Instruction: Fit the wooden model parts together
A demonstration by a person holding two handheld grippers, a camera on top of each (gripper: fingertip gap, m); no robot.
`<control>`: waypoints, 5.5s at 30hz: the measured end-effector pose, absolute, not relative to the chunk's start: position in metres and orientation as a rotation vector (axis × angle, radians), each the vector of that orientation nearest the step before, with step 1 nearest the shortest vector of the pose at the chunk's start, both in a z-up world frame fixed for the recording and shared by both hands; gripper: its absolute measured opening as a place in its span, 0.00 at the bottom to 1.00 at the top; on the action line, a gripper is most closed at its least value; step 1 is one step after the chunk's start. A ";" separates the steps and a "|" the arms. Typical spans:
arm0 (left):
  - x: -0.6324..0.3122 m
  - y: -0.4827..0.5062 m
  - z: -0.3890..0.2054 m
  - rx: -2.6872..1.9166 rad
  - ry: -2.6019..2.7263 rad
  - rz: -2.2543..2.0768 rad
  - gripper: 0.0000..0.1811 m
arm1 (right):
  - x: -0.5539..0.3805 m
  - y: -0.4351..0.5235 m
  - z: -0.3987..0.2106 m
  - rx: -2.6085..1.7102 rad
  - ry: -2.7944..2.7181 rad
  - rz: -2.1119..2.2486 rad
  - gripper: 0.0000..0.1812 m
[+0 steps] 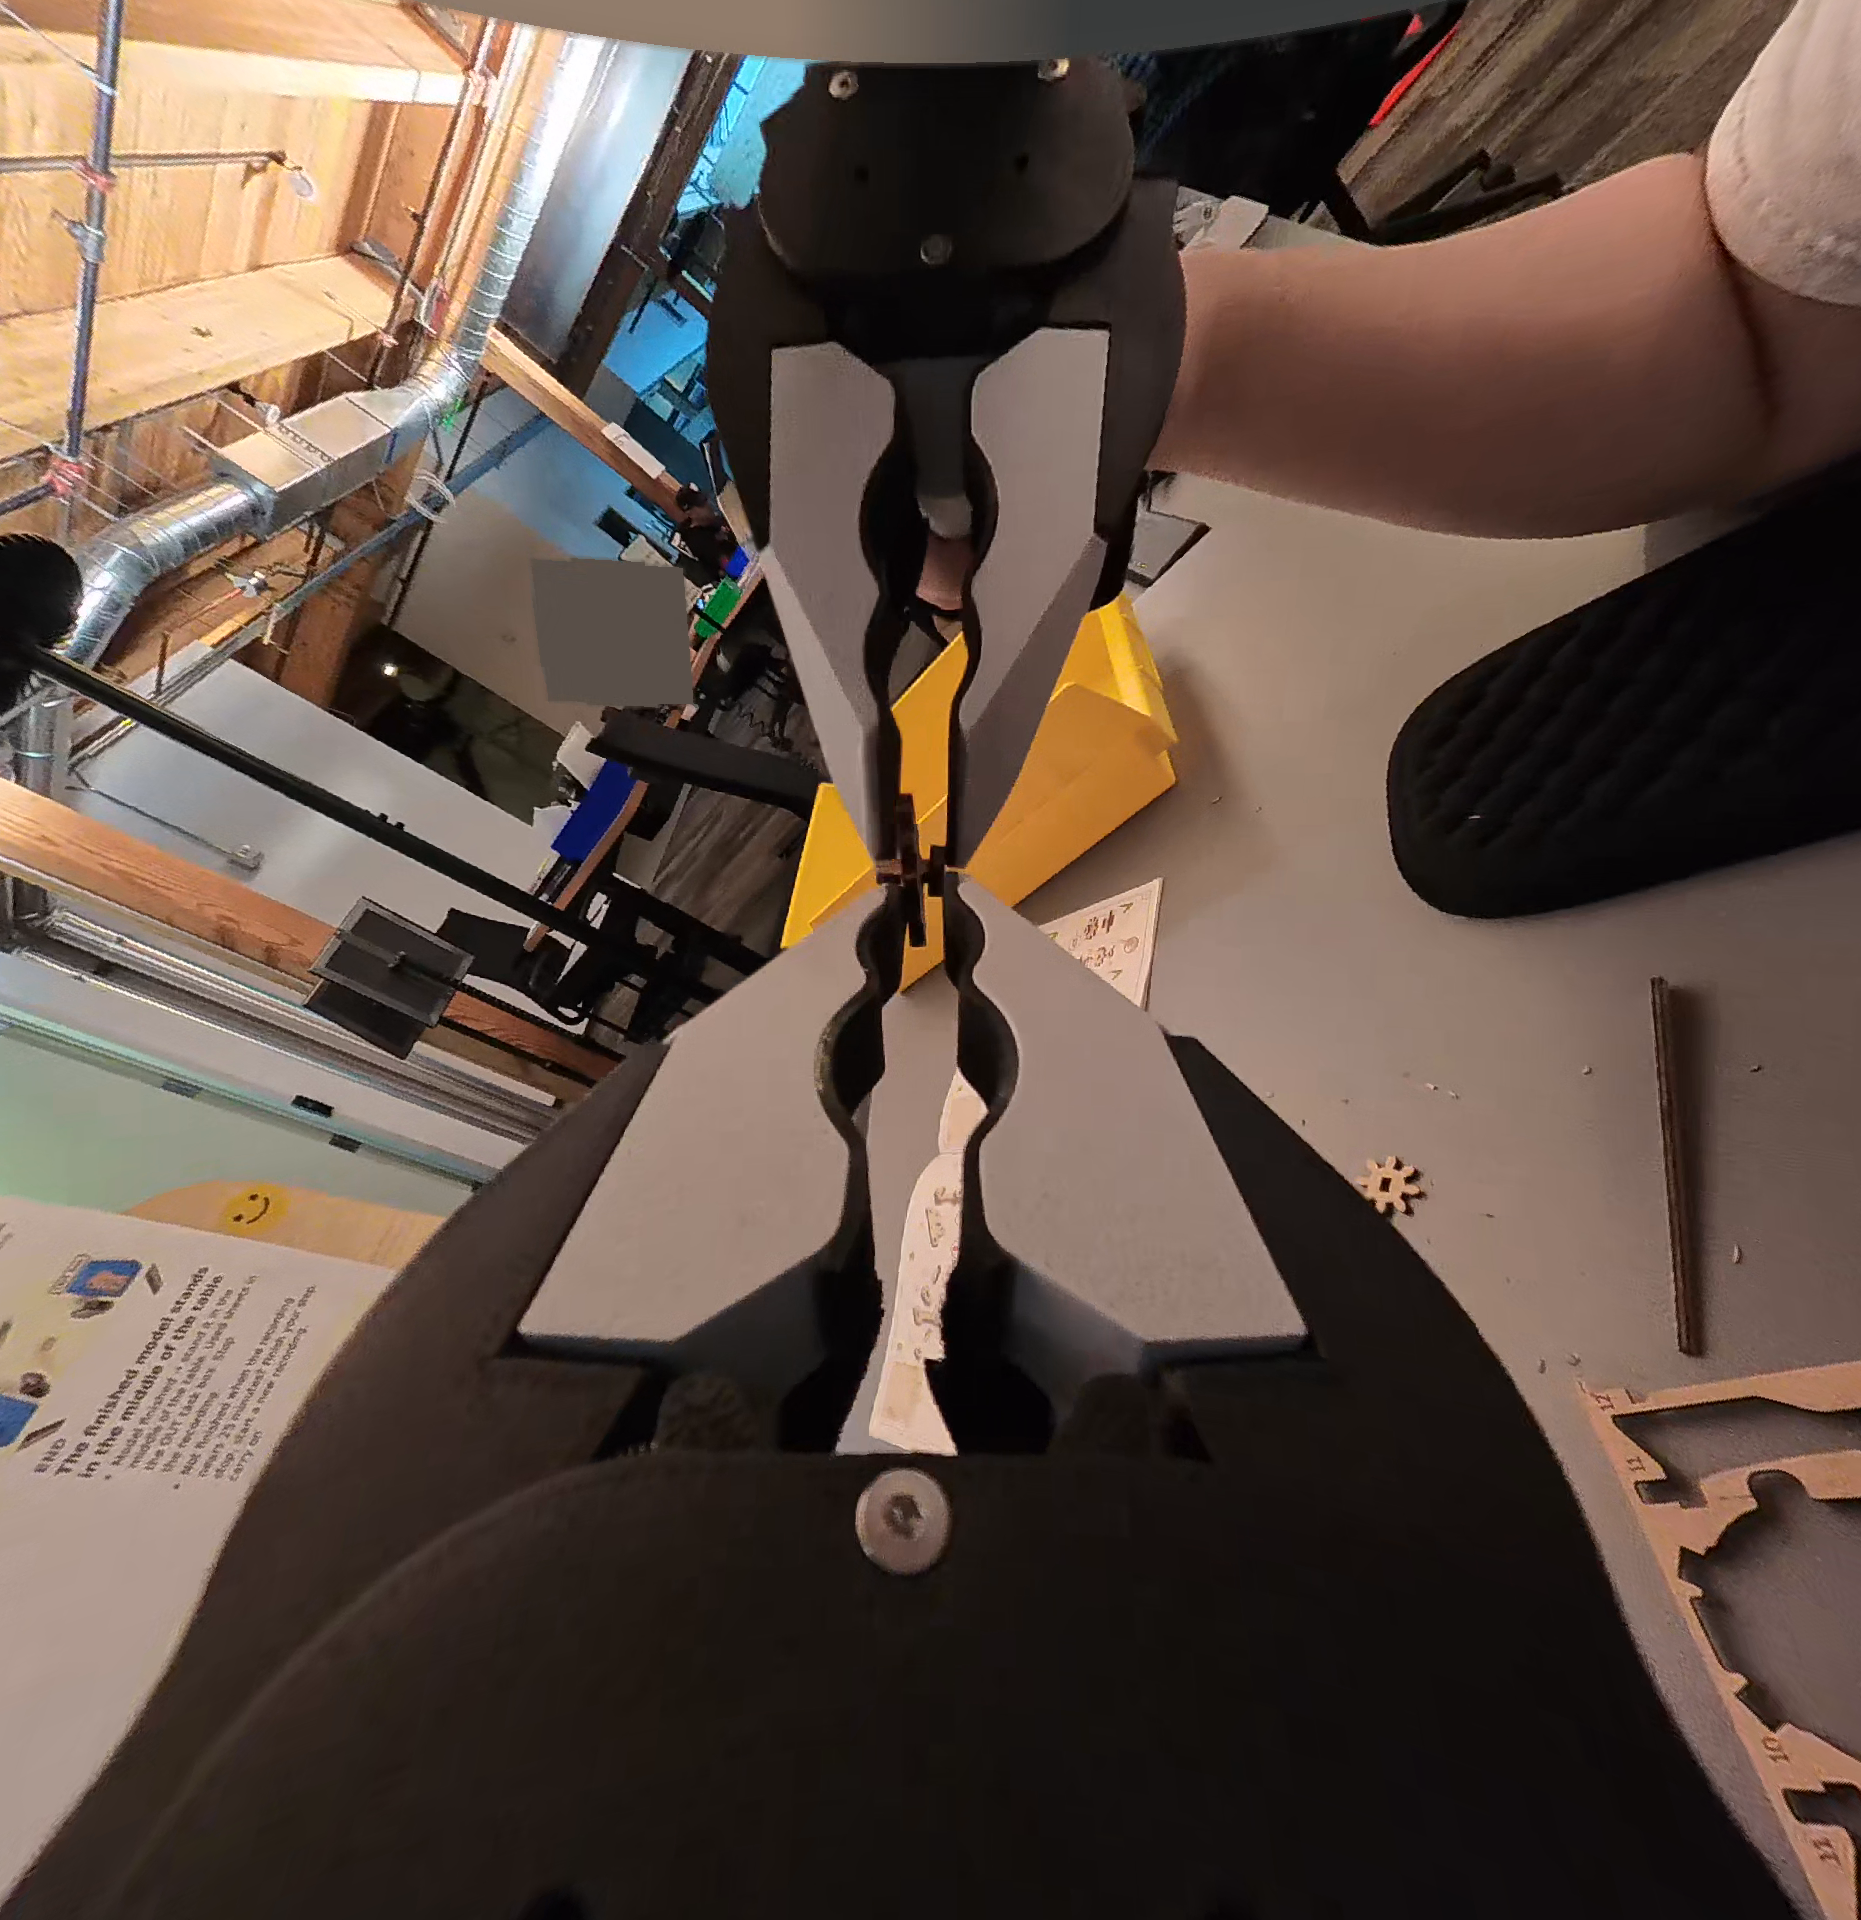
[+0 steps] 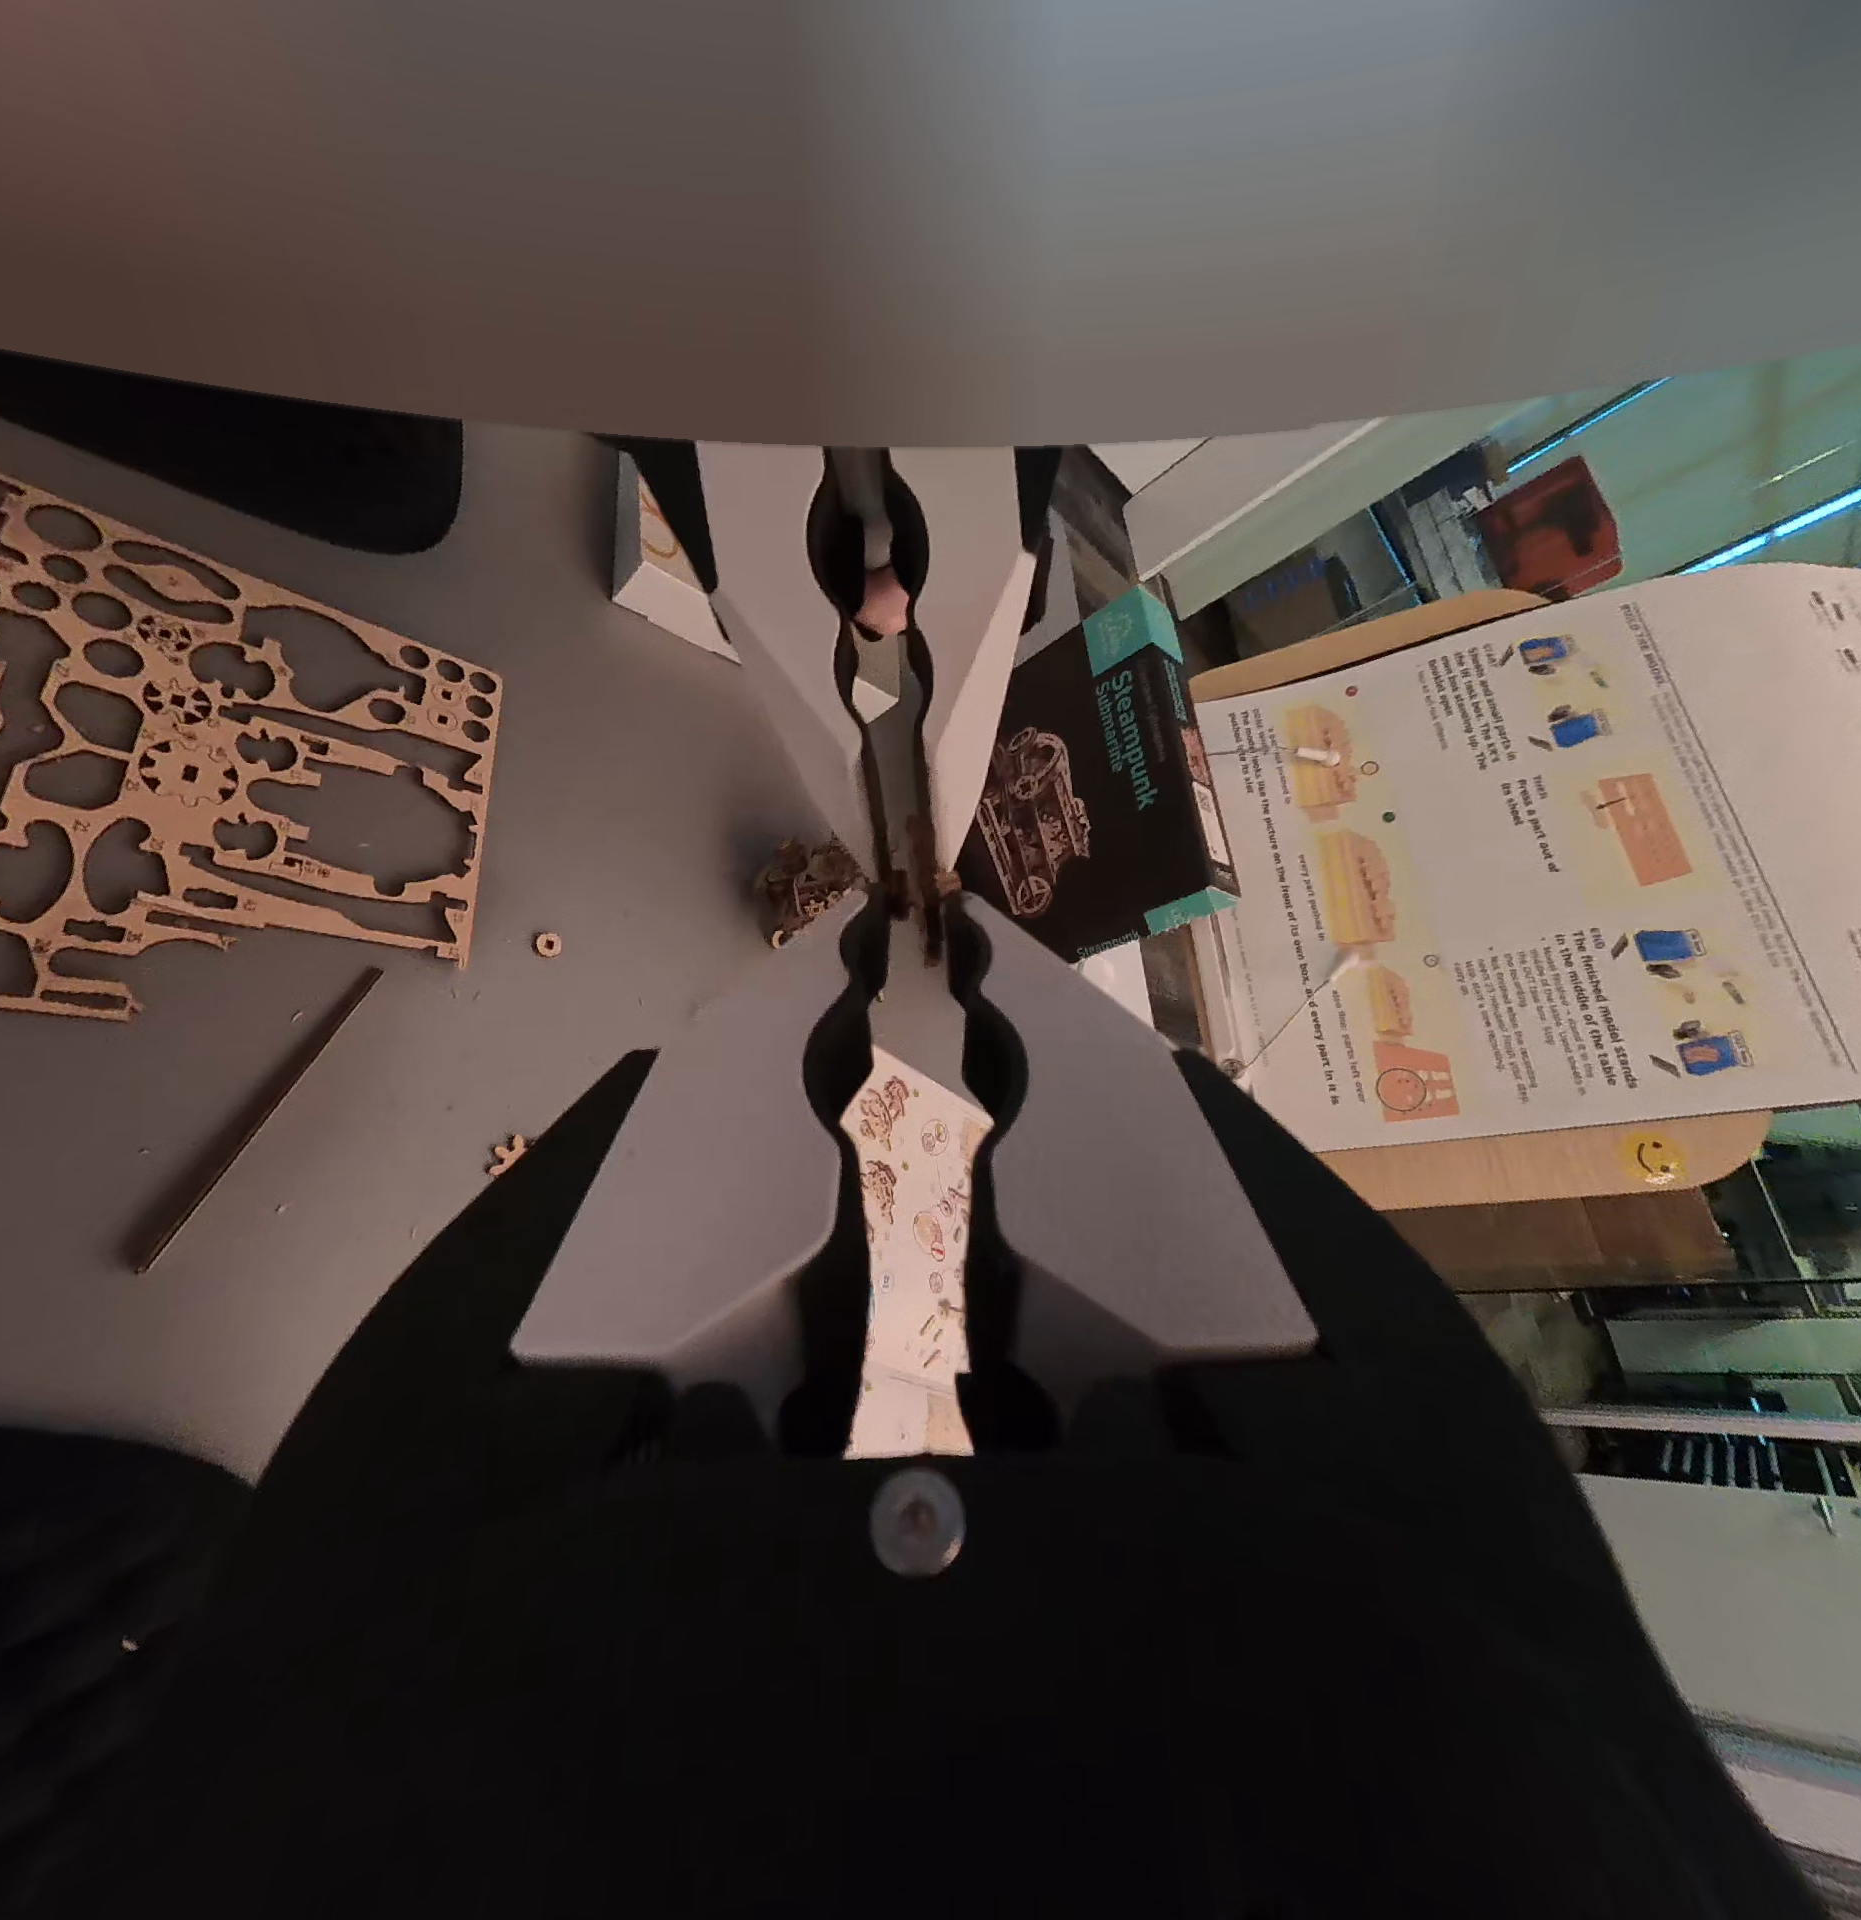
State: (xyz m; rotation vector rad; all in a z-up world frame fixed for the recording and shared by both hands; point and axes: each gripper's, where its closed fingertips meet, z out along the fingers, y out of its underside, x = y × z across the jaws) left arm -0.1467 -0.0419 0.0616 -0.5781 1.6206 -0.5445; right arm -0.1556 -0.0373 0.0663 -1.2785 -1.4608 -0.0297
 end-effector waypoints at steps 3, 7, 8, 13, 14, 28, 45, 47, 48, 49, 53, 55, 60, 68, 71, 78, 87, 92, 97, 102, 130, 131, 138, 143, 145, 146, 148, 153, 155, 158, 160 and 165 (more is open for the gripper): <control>-0.146 -0.040 0.058 -0.585 1.633 -0.527 0.02 | -0.155 -0.035 0.062 -1.279 -1.481 -0.074 0.04; -0.146 -0.040 0.059 -0.609 1.627 -0.567 0.03 | -0.155 -0.035 0.063 -1.268 -1.472 -0.057 0.03; -0.147 -0.040 0.060 -0.612 1.627 -0.576 0.03 | -0.156 -0.035 0.064 -1.271 -1.463 -0.031 0.03; -0.148 -0.038 0.058 -0.610 1.637 -0.556 0.03 | -0.157 -0.033 0.062 -1.262 -1.467 -0.028 0.03; -0.148 -0.038 0.057 -0.613 1.639 -0.562 0.03 | -0.157 -0.033 0.061 -1.263 -1.469 -0.023 0.03; -0.154 -0.054 0.072 -0.636 1.632 -0.817 0.02 | -0.164 -0.039 0.065 -1.225 -1.456 0.090 0.03; -0.158 -0.062 0.068 -0.567 1.681 -0.770 0.02 | -0.167 -0.053 0.066 -1.215 -1.508 0.121 0.02; -0.157 -0.062 0.064 -0.572 1.702 -0.770 0.02 | -0.166 -0.054 0.062 -1.226 -1.533 0.112 0.02; -0.157 -0.063 0.062 -0.571 1.714 -0.771 0.02 | -0.166 -0.055 0.060 -1.228 -1.545 0.122 0.02; -0.157 -0.064 0.060 -0.573 1.726 -0.774 0.02 | -0.166 -0.056 0.058 -1.235 -1.561 0.135 0.02; -0.158 -0.064 0.053 -0.579 1.769 -0.765 0.02 | -0.166 -0.057 0.051 -1.242 -1.596 0.133 0.02; -0.158 -0.064 0.052 -0.584 1.778 -0.755 0.02 | -0.167 -0.057 0.050 -1.246 -1.601 0.153 0.02; -0.159 -0.056 0.061 -0.595 1.743 -0.658 0.02 | -0.168 -0.048 0.059 -1.265 -1.504 0.180 0.03; -0.162 -0.055 0.076 -0.567 1.652 -0.665 0.02 | -0.169 -0.048 0.078 -1.137 -1.423 0.112 0.04; -0.162 -0.056 0.076 -0.563 1.651 -0.688 0.02 | -0.170 -0.050 0.080 -1.104 -1.427 0.093 0.03; -0.163 -0.062 0.062 -0.586 1.753 -0.739 0.02 | -0.171 -0.057 0.064 -1.128 -1.534 0.137 0.02; -0.165 -0.069 0.041 -0.614 1.892 -0.767 0.02 | -0.174 -0.065 0.044 -1.161 -1.646 0.259 0.02; -0.164 -0.062 0.046 -0.627 1.848 -0.731 0.02 | -0.172 -0.057 0.049 -1.166 -1.589 0.235 0.03; -0.162 -0.063 0.044 -0.629 1.861 -0.687 0.02 | -0.170 -0.050 0.052 -1.214 -1.534 0.239 0.16; -0.164 -0.064 0.048 -0.641 1.849 -0.747 0.02 | -0.176 -0.057 0.053 -1.089 -1.569 0.171 0.06; -0.169 -0.066 0.036 -0.646 1.935 -0.729 0.01 | -0.181 -0.061 0.041 -1.168 -1.569 0.443 0.07; -0.167 -0.065 0.035 -0.656 1.930 -0.742 0.02 | -0.180 -0.060 0.041 -1.189 -1.556 0.484 0.07; -0.157 -0.062 0.023 -0.678 1.916 -0.812 0.02 | -0.168 -0.057 0.031 -1.185 -1.603 0.413 0.06; -0.152 -0.048 0.023 -0.696 1.838 -0.790 0.02 | -0.162 -0.042 0.029 -1.226 -1.559 0.280 0.06; -0.144 -0.044 0.010 -0.731 1.837 -0.823 0.02 | -0.155 -0.036 0.016 -1.273 -1.548 0.215 0.07; -0.140 -0.045 -0.001 -0.744 1.860 -0.848 0.02 | -0.150 -0.037 0.004 -1.298 -1.554 0.196 0.06; -0.129 -0.050 -0.021 -0.741 1.886 -0.874 0.02 | -0.136 -0.045 -0.020 -1.380 -1.546 0.271 0.12; -0.119 -0.079 -0.038 -0.630 1.968 -0.889 0.02 | -0.104 -0.064 -0.005 -1.597 -1.260 0.946 0.06; -0.120 -0.089 -0.037 -0.582 1.996 -0.886 0.02 | -0.104 -0.066 0.005 -1.647 -1.202 1.234 0.03; -0.122 -0.099 -0.036 -0.516 2.021 -0.845 0.02 | -0.112 -0.074 -0.008 -1.780 -1.329 1.369 0.04; -0.122 -0.102 -0.037 -0.501 2.034 -0.834 0.02 | -0.123 -0.085 -0.011 -1.836 -1.431 1.417 0.06; -0.122 -0.103 -0.038 -0.510 2.045 -0.838 0.02 | -0.132 -0.090 -0.027 -2.055 -1.557 1.387 0.03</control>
